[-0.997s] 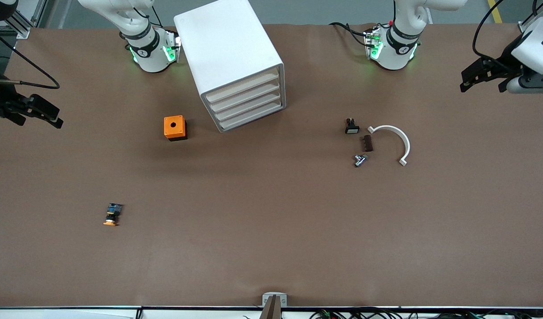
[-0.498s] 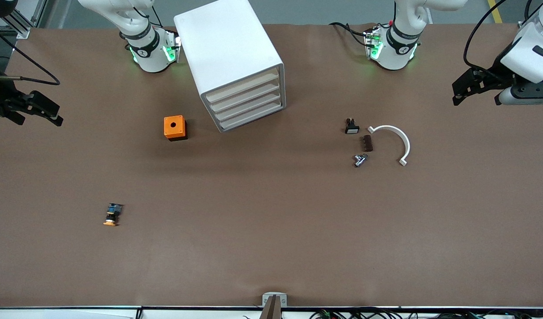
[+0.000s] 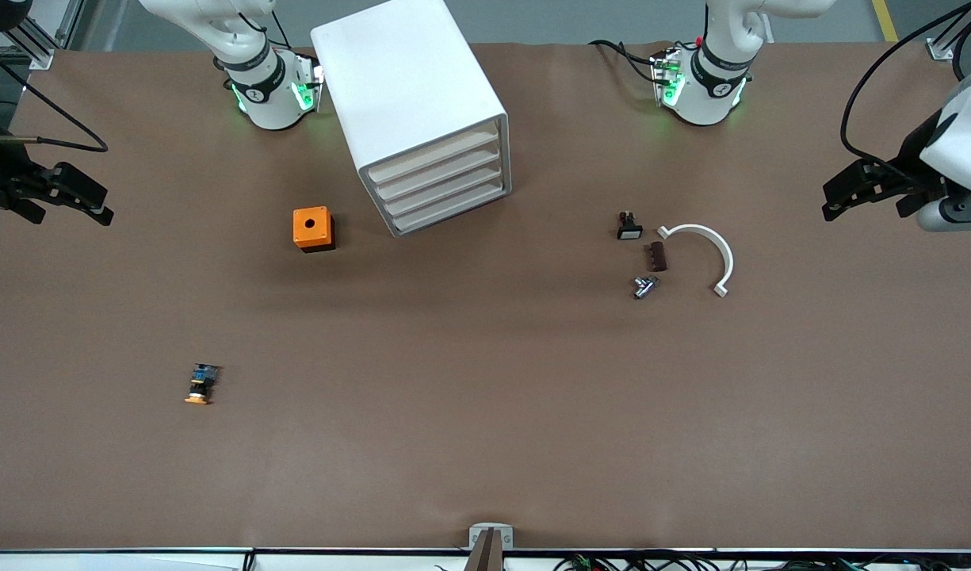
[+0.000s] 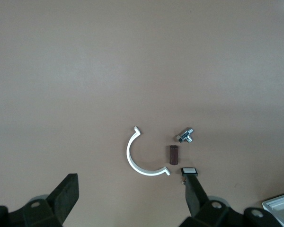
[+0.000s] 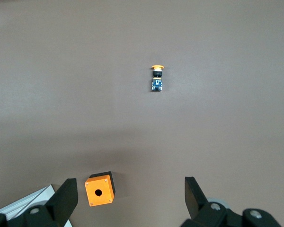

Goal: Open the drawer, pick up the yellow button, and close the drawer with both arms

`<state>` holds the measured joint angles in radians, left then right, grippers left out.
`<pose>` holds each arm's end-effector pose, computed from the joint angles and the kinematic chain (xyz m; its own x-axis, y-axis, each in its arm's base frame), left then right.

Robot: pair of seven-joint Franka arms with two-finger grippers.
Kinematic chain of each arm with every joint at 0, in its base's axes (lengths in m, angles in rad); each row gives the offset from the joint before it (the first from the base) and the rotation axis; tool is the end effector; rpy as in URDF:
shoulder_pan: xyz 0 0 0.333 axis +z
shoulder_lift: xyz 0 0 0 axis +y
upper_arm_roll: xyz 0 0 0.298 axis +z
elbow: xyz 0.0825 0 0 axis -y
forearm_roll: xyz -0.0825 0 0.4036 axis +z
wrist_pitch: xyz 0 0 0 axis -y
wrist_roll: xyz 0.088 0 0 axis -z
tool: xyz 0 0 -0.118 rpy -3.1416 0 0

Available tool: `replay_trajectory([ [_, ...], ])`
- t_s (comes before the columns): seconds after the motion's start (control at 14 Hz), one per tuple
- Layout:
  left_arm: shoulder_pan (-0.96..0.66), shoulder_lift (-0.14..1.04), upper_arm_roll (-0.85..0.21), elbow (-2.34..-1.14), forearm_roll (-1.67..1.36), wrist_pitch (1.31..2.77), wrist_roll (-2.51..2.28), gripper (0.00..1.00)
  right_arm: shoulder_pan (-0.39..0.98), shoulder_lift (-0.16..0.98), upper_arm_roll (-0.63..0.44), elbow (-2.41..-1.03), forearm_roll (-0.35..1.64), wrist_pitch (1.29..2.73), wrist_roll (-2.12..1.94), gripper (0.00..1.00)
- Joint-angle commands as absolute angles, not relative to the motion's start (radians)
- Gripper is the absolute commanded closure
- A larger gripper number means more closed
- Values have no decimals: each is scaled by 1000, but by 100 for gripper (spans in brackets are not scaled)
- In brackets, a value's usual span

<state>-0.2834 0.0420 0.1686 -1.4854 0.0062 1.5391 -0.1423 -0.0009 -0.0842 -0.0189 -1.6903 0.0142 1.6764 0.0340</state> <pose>0.5798 -0.0682 0.6106 0.9995 0.0275 0.0140 0.0276 -0.9996 -0.0114 0.5594 -0.0099 0.5936 0.9960 -0.0553 0.0696 -0.0541 -0.9984 -0.0182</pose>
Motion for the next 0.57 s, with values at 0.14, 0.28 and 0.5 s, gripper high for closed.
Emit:
replay_trajectory([
  [0.14,-203,107,114,-1402,-9,1517,-133,1,-6,-115,-14,-1718,26,1671,25,0],
  [0.28,-108,146,22,-1358,-8,1520,-135,1,-5,-115,-14,-1718,26,1667,23,0],
  [0.5,-13,155,-89,-1347,-6,1520,-140,1,0,-115,-12,-1718,26,1667,21,0],
])
